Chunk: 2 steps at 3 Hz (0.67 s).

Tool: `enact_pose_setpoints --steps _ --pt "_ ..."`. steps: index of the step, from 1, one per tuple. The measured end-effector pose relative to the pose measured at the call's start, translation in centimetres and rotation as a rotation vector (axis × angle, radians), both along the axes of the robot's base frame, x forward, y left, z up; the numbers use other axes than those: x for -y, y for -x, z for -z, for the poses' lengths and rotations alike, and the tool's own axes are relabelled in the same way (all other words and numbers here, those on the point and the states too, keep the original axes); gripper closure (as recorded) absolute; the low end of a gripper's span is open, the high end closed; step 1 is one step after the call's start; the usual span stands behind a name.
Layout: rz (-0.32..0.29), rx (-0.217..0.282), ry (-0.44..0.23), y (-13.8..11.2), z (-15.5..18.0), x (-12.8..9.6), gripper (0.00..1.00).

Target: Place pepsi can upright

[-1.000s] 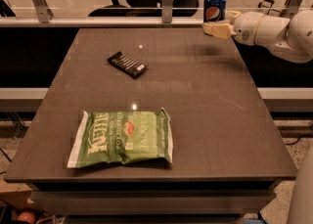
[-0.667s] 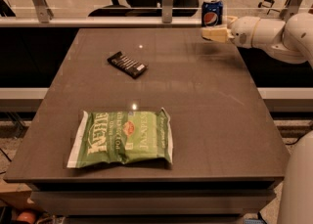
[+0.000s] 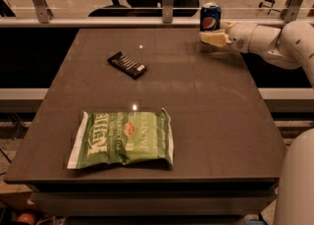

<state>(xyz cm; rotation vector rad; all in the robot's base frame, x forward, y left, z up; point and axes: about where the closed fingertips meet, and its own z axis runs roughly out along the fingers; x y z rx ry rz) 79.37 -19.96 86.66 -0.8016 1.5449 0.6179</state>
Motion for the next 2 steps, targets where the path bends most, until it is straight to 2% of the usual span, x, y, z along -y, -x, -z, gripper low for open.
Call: enact_pose_setpoints --steps 2 --pt "-0.026 0.019 -0.03 -0.38 1.43 -0.62 1.0"
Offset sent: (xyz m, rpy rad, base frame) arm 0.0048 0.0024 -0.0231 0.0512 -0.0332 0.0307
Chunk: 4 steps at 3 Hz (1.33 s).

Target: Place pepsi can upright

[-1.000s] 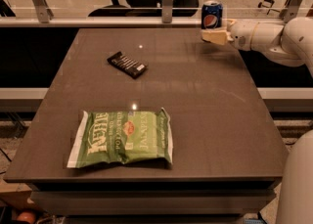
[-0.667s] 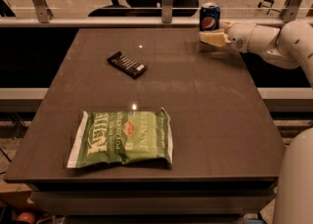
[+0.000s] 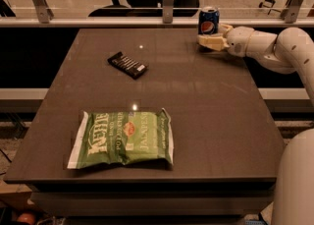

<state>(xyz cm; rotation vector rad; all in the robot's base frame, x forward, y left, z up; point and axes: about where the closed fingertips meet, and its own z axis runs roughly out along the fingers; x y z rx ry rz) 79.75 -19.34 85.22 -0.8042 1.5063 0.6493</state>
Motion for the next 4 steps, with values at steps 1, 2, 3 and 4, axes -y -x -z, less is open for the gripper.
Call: enact_pose_setpoints --steps 1,2,3,4 --pt "-0.01 0.005 -0.02 -0.1 0.77 -0.33 1.0" --pt "-0.014 0.005 -0.028 -0.14 1.17 -0.54 1.0" --pt "-0.019 0.004 -0.029 -0.21 1.21 -0.94 0.81" --pt "-0.024 0.003 -0.031 -0.28 1.24 -1.3 0.58"
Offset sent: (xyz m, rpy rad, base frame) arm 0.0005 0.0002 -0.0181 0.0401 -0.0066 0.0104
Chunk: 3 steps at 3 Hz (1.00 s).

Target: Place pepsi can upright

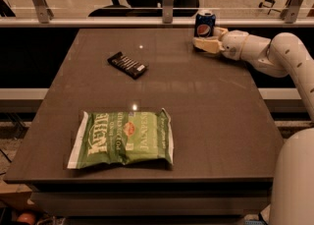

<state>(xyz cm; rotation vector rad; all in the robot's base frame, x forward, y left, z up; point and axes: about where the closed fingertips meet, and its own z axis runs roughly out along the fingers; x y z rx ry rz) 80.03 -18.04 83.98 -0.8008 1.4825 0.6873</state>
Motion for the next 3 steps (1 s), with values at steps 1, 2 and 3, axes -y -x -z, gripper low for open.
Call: enact_pose_setpoints --steps 1,2,3 --pt "-0.005 -0.001 -0.001 -0.06 0.04 -0.37 0.35" --pt "-0.01 -0.001 -0.002 -0.12 0.07 -0.73 0.12" --pt "-0.014 -0.002 -0.003 -0.17 0.11 -1.08 0.0"
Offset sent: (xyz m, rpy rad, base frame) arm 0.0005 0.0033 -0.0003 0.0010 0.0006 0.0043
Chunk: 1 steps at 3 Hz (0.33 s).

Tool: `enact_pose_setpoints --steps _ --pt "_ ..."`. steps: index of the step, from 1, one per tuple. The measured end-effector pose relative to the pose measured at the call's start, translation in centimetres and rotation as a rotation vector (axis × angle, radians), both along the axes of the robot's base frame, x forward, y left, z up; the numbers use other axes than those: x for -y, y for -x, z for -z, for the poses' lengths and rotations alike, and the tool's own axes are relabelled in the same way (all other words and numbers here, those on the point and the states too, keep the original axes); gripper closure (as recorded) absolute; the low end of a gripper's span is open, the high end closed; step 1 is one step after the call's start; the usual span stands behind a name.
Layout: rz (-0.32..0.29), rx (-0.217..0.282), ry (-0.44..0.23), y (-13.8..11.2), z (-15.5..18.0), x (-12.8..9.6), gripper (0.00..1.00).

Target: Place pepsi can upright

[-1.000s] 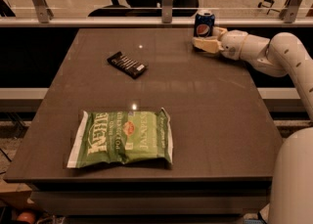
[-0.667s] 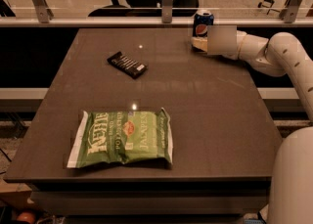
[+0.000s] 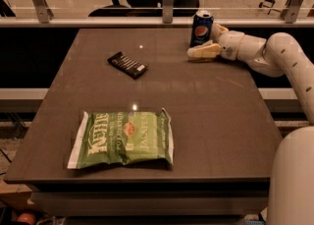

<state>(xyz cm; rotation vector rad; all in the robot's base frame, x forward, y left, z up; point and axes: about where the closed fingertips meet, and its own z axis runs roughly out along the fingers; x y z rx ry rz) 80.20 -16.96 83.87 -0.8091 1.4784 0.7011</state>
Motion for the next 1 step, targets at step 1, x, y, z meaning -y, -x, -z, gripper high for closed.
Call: enact_pose_setpoints --steps 1 --pt "0.0 0.0 0.0 0.0 0.0 -0.01 0.0"
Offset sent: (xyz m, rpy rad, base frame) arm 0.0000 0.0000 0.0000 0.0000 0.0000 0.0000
